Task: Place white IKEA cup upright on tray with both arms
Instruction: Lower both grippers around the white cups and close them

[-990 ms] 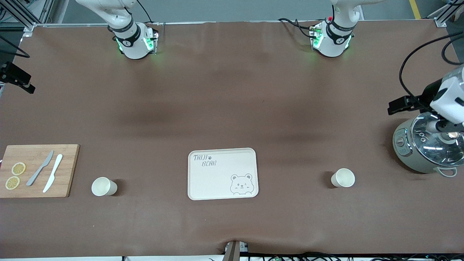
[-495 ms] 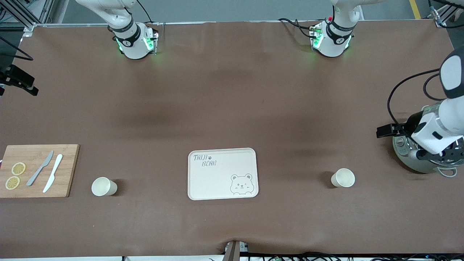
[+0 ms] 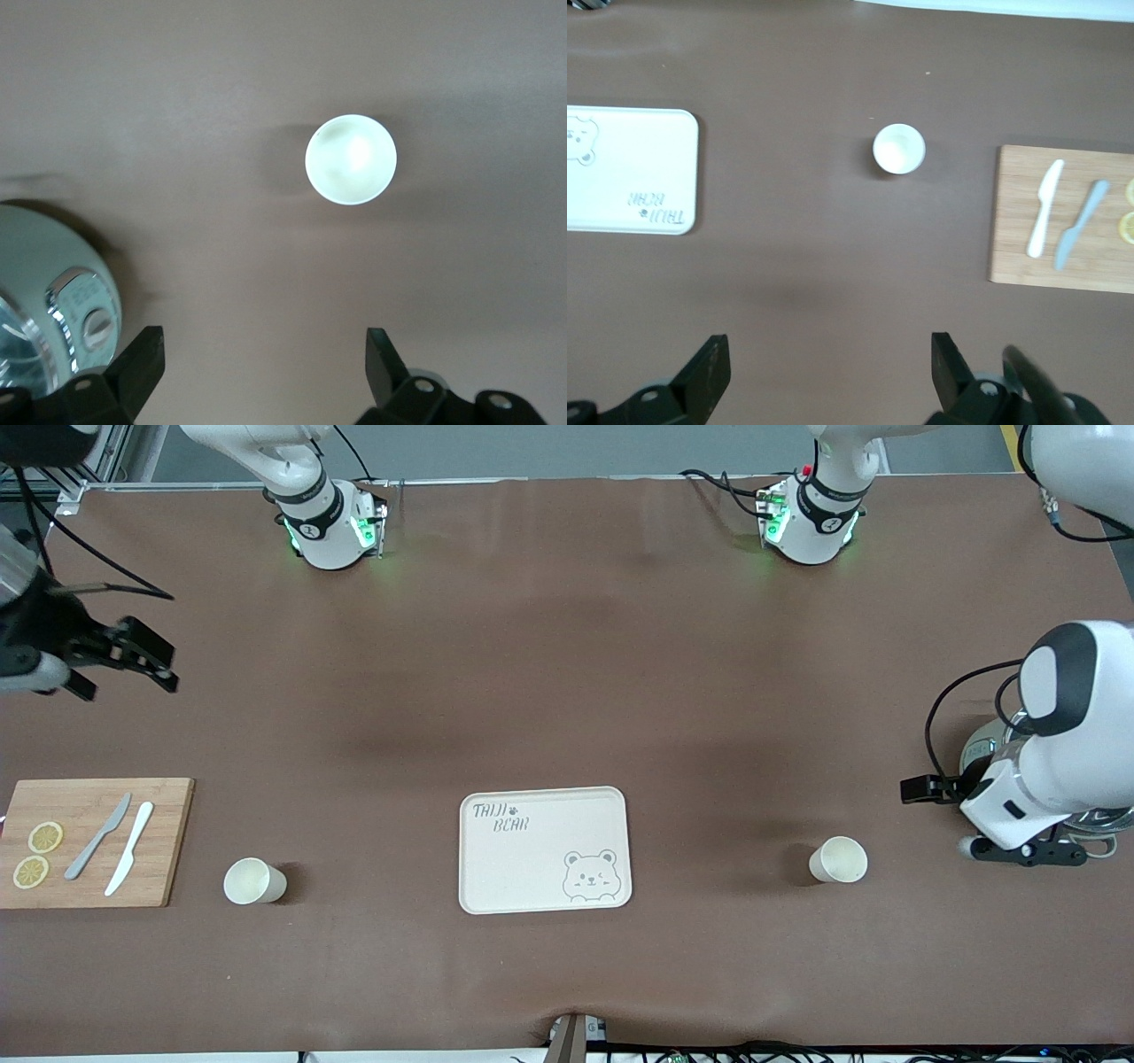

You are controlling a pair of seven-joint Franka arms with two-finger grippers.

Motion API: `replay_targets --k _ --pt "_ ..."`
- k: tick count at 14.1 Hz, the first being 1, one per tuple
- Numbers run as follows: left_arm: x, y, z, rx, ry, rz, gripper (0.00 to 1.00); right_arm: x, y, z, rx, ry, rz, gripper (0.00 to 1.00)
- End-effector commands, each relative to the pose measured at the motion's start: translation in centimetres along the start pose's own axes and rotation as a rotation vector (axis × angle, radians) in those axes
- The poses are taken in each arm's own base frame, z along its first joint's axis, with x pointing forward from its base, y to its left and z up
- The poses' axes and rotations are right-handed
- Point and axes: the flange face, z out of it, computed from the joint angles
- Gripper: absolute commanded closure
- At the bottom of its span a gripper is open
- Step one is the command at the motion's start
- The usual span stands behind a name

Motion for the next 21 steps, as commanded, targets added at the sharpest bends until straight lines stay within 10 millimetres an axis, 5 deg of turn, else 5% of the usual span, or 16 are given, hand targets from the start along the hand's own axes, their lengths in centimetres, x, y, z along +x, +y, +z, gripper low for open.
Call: replay_targets --k 1,4,9,15,21 --pt "1.4 0.0 1.4 0.011 0.036 0.025 0.00 3.1 -1.9 3.4 0.055 -0.029 0.063 0.00" --pt "3.0 -0.1 4.7 0.000 0.069 0.025 0.00 5.6 -3.5 7.5 0.050 -0.022 0.070 0.00" --pt "4.7 0.2 9.5 -0.011 0.094 0.031 0.00 9.3 1.6 14.5 0.039 -0.003 0.047 0.00" --pt "6.3 0.5 15.0 -0.037 0.137 0.022 0.00 11.8 8.6 19.9 0.023 0.034 0.081 0.00" --pt "6.8 1.4 17.6 -0.046 0.153 0.022 0.00 12.7 14.8 26.0 -0.007 0.110 0.055 0.00"
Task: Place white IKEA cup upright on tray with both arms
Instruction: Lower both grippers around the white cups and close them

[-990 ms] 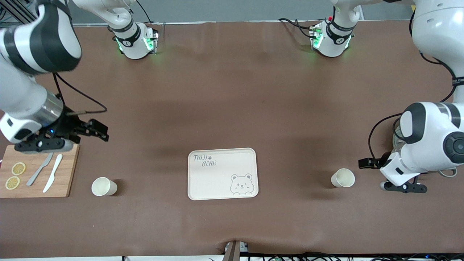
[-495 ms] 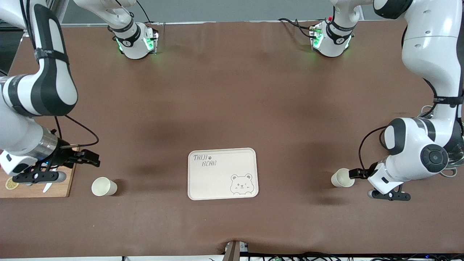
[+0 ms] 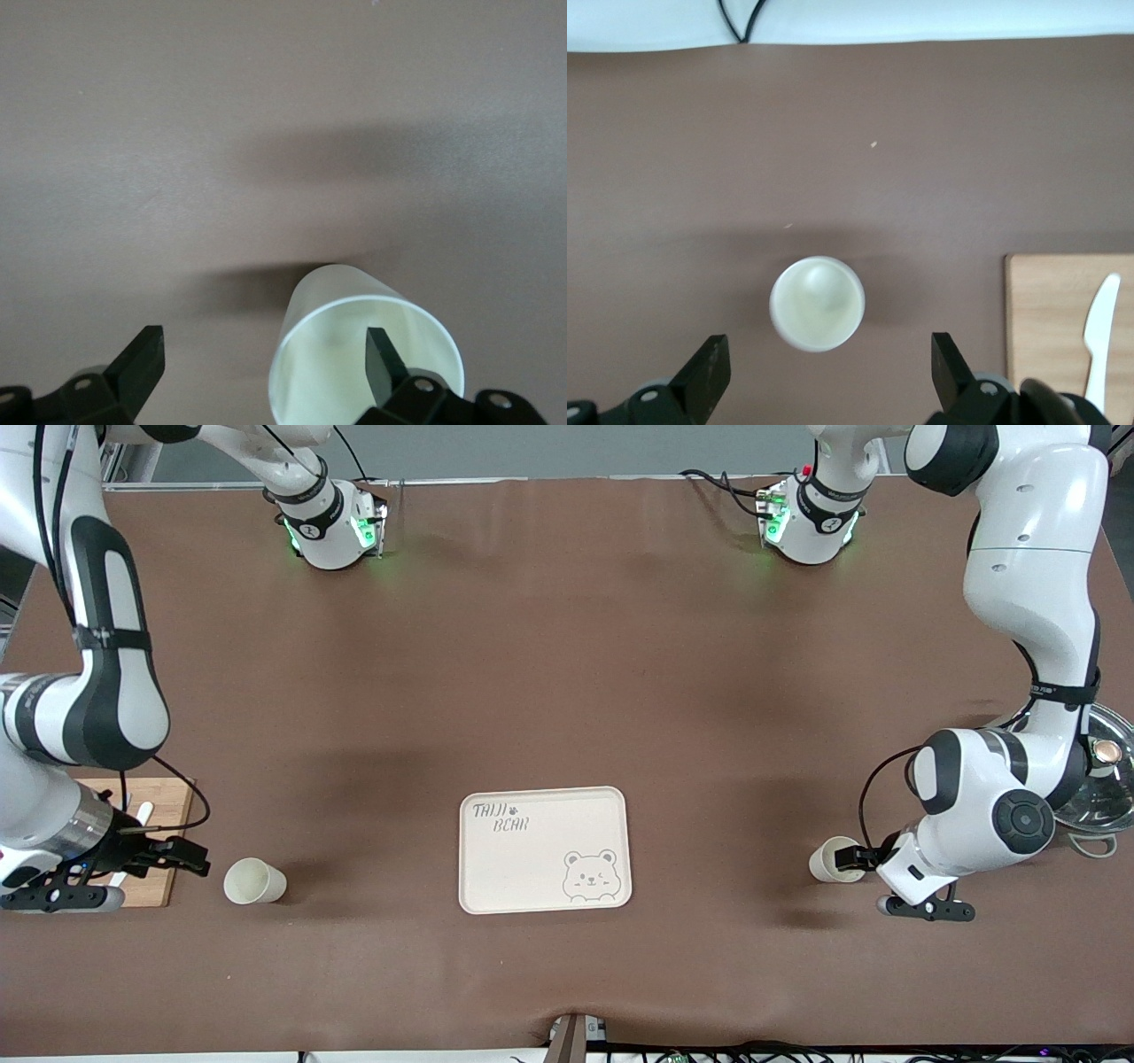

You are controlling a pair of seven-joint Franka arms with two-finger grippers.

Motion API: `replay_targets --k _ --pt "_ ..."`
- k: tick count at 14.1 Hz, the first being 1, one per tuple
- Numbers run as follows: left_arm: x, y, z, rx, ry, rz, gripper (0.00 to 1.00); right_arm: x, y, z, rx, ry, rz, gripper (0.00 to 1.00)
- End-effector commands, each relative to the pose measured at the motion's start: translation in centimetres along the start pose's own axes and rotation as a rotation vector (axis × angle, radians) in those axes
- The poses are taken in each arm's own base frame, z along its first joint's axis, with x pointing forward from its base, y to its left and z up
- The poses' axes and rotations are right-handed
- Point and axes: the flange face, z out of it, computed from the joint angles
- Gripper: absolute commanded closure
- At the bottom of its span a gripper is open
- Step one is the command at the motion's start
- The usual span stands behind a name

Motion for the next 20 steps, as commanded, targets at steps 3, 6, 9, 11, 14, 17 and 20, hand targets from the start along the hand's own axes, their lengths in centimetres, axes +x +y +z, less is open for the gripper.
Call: replay_targets --k 3,6,9,11,14,17,20 --pt "0.2 0.1 0.6 0.003 0.013 0.019 0.28 1.1 1.7 2.6 -0.006 0.053 -0.009 0.00" --pt "0.2 0.3 0.6 -0.003 0.013 0.022 0.82 1.0 1.3 3.9 -0.003 0.039 -0.014 0.00" --pt "0.2 0.5 0.5 -0.006 0.015 0.021 1.00 0.7 1.2 4.7 -0.026 0.021 -0.037 0.00" --pt "0.2 0.4 0.5 -0.006 0.015 0.021 1.00 0.5 1.8 5.4 -0.025 0.011 -0.029 0.00" --pt "0.4 0.4 -0.2 -0.002 0.025 0.028 1.00 0.1 1.8 6.9 -0.024 -0.009 -0.033 0.00" --pt "0.9 1.8 -2.5 -0.016 0.058 0.035 1.00 -0.3 1.8 8.4 -0.020 -0.030 -0.031 0.00" --pt "1.1 4.4 -2.9 -0.063 0.064 0.044 1.00 -0.7 1.8 9.6 -0.016 -0.045 -0.029 0.00"
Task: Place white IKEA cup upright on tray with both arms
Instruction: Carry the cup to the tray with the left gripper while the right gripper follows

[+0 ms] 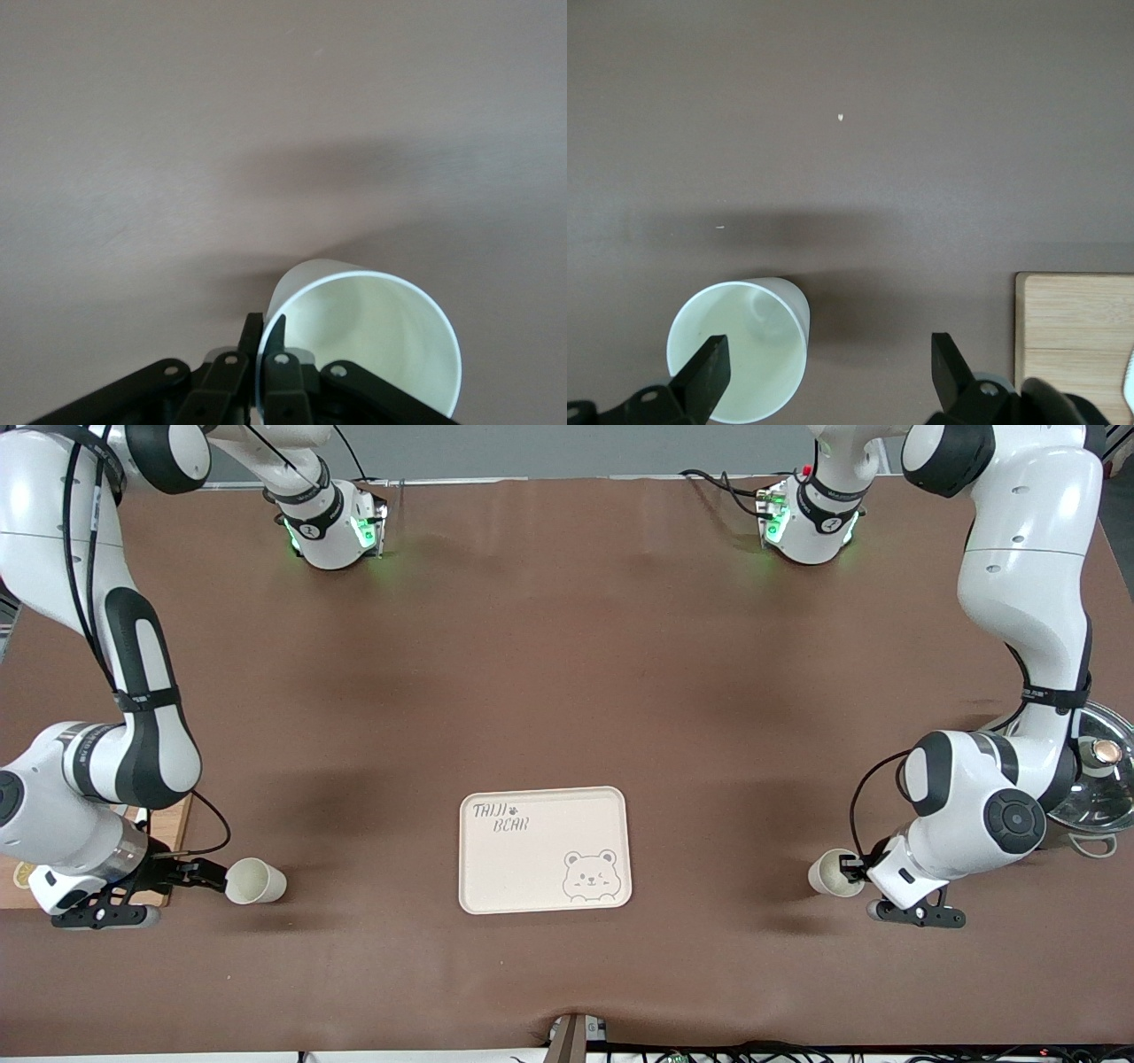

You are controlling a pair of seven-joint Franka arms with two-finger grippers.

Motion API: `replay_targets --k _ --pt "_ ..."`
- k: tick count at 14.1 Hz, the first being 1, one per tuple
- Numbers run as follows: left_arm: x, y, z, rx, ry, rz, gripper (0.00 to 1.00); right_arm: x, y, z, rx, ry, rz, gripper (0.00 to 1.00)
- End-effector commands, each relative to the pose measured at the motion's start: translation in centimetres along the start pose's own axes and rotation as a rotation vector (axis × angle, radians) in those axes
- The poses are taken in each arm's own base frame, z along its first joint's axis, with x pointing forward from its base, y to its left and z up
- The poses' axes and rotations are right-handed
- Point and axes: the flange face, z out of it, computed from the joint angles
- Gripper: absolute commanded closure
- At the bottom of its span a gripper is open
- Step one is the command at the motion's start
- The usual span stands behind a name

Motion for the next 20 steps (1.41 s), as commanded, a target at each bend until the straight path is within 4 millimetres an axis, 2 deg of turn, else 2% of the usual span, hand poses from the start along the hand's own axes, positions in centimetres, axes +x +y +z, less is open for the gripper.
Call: replay_targets --k 1,4,8,13,18,20 --pt "0.3 2.2 -1.3 -0.048 0.016 0.003 1.00 0.2 0.2 0.8 0.003 -0.003 -0.022 0.00" --pt "0.7 5.3 -2.1 -0.090 0.026 -0.032 1.00 -0.4 -0.2 2.8 0.007 -0.010 -0.035 0.00" --pt "0.2 13.5 -2.4 -0.100 0.012 -0.123 1.00 -0.9 -0.5 4.9 0.010 -0.014 -0.037 0.00" --pt "-1.4 22.2 -1.8 -0.101 -0.013 -0.261 1.00 -0.9 -0.8 5.2 0.011 -0.013 -0.037 0.02" --pt "-3.6 29.9 -0.8 -0.036 -0.003 -0.354 1.00 -0.8 -1.3 5.2 0.015 -0.012 -0.035 0.46" --pt "-3.9 31.8 -0.5 -0.004 0.022 -0.362 1.00 -0.8 -1.5 5.2 0.017 -0.012 -0.037 0.54"
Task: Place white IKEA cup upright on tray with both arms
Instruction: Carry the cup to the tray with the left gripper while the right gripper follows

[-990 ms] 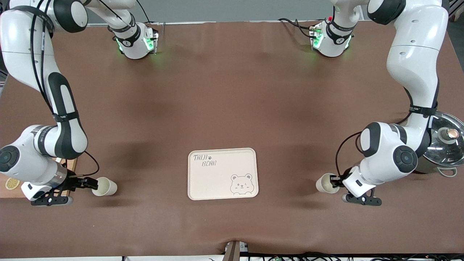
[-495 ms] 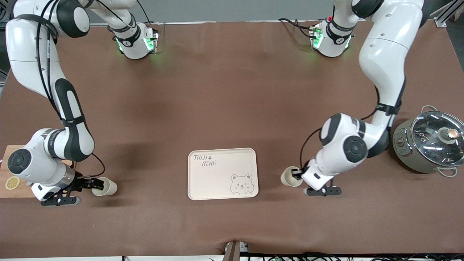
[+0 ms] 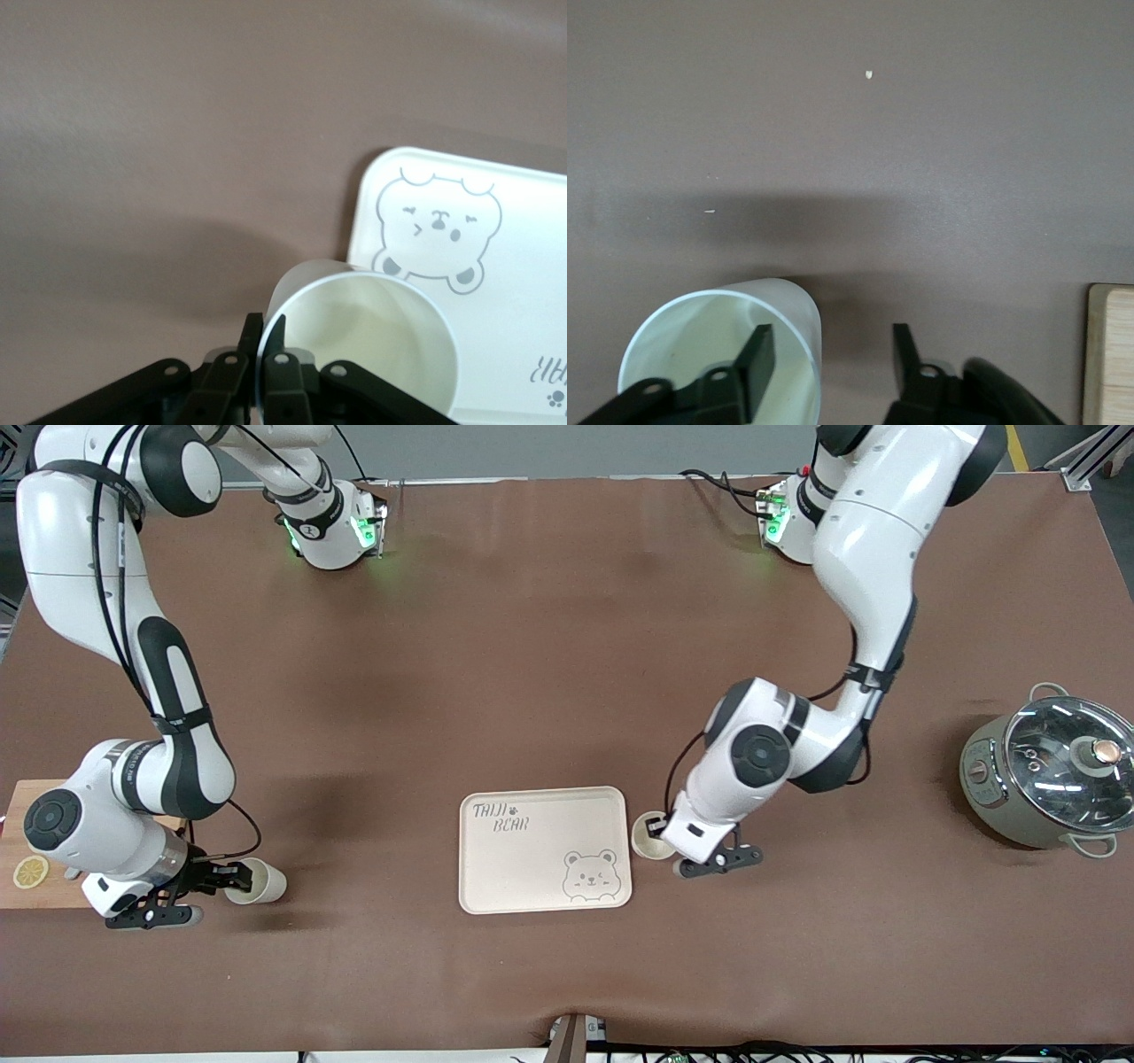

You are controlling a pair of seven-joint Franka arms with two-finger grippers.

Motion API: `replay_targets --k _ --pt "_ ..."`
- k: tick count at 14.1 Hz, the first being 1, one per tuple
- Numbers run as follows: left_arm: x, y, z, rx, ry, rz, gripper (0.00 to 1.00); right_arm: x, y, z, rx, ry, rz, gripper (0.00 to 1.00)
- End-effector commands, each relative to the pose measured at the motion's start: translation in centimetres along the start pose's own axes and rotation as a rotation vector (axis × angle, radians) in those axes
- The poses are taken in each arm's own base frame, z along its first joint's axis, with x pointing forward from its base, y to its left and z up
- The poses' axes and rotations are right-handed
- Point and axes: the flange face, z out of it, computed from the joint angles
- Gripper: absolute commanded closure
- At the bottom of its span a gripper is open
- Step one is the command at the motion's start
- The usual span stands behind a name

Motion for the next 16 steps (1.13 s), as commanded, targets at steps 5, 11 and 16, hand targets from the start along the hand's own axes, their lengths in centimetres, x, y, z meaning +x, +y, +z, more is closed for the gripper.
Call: replay_targets --k 5,11,16 --pt "-1.7 4.2 1.4 0.017 0.047 -0.039 1.00 0.2 -0.6 -0.2 0.004 0.002 -0.011 0.75" --pt "-4.1 7.1 4.0 -0.016 0.060 -0.090 1.00 0.3 -1.3 -0.2 0.006 0.005 -0.017 1.00" --pt "-4.4 7.0 5.7 -0.018 0.059 -0.102 1.00 0.5 -1.5 -0.5 0.009 0.007 0.010 1.00"
